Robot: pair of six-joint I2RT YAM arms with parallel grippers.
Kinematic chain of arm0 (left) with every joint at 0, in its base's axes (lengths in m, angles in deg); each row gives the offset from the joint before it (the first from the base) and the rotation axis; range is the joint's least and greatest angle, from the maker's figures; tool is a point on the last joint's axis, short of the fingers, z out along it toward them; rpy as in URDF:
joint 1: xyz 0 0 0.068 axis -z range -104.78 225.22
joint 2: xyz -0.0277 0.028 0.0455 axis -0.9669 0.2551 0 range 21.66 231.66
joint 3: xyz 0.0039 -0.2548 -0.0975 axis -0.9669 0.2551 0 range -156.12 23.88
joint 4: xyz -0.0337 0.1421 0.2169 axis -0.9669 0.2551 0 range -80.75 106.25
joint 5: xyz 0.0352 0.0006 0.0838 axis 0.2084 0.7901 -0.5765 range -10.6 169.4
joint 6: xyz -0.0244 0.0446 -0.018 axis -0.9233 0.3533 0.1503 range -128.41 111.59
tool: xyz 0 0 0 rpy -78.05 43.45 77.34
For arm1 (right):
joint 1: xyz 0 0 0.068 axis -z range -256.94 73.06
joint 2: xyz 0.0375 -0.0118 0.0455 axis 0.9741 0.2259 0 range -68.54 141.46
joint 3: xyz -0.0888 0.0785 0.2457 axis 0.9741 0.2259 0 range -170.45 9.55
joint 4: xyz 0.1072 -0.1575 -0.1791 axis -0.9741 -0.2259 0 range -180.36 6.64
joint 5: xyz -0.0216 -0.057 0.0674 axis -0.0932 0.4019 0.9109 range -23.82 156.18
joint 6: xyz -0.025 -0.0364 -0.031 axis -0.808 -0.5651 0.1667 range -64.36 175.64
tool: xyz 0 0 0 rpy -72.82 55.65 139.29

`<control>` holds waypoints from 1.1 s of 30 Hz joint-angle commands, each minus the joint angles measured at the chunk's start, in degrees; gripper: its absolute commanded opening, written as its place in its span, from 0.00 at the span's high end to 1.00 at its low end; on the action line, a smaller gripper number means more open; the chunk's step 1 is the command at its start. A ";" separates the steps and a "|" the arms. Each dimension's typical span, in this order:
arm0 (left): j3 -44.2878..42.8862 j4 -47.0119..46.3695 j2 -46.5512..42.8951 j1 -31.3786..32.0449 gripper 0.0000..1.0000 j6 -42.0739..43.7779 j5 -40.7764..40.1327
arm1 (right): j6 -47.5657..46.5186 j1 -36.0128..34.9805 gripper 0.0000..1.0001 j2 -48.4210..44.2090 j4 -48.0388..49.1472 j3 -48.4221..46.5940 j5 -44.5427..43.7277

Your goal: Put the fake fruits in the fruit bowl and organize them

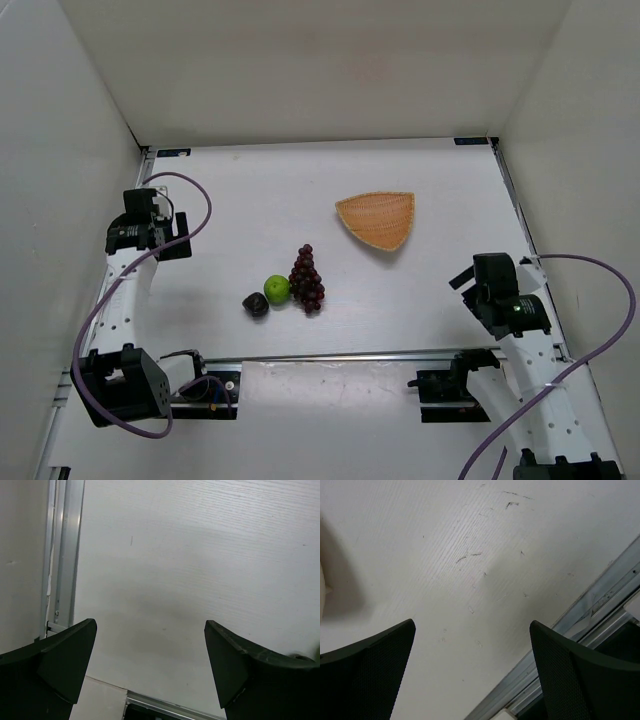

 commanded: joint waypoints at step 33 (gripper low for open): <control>2.31 0.66 -0.36 0.05 0.00 3.76 6.81 | -31.73 -48.40 0.12 78.69 19.86 -50.05 16.72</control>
